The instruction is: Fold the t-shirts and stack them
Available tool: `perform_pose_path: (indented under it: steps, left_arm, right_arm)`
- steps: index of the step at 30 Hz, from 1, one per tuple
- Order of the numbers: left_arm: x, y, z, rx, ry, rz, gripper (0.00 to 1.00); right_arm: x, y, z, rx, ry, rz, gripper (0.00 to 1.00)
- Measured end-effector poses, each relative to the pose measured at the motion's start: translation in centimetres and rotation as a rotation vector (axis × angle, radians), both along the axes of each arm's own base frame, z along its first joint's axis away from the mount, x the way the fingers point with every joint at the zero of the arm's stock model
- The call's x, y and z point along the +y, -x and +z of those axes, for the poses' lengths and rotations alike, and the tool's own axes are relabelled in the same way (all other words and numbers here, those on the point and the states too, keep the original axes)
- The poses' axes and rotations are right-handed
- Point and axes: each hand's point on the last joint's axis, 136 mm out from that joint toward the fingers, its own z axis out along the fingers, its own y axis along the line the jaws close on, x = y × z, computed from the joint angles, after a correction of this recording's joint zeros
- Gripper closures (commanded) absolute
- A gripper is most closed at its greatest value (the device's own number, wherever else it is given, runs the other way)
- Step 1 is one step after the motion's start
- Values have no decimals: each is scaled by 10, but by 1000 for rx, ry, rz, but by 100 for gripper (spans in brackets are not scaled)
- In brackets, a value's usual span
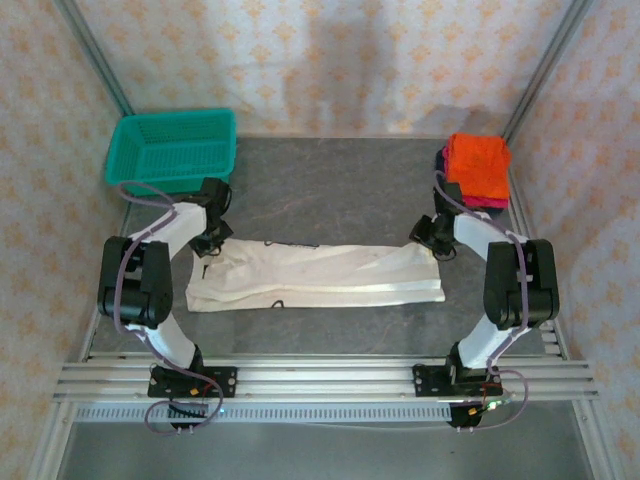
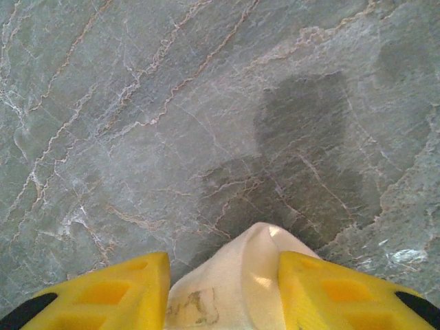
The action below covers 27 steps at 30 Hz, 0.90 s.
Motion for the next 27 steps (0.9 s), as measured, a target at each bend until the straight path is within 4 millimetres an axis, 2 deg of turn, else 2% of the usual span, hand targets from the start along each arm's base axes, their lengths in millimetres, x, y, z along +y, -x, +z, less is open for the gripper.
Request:
perform_pose_path:
  steps: [5, 7, 10, 16, 21, 25, 27]
  left_arm:
    - [1, 17, 20, -49, 2, 0, 100]
    - [2, 26, 21, -54, 2, 0, 100]
    - [3, 41, 11, -21, -1, 1, 100]
    - [8, 77, -24, 93, -6, 16, 100]
    - [10, 79, -40, 132, -13, 20, 100]
    - [11, 78, -40, 129, -15, 20, 100]
    - [11, 77, -40, 128, -17, 20, 100]
  right_arm:
    - [0, 0, 0, -1, 3, 1, 55]
    - [0, 0, 0, -1, 3, 0, 55]
    - [0, 0, 0, -1, 3, 1, 55]
    - [0, -4, 3, -11, -1, 2, 57]
    - [3, -8, 3, -14, -10, 10, 75]
    - [7, -12, 1, -8, -37, 14, 100]
    - [8, -14, 1, -9, -40, 22, 100]
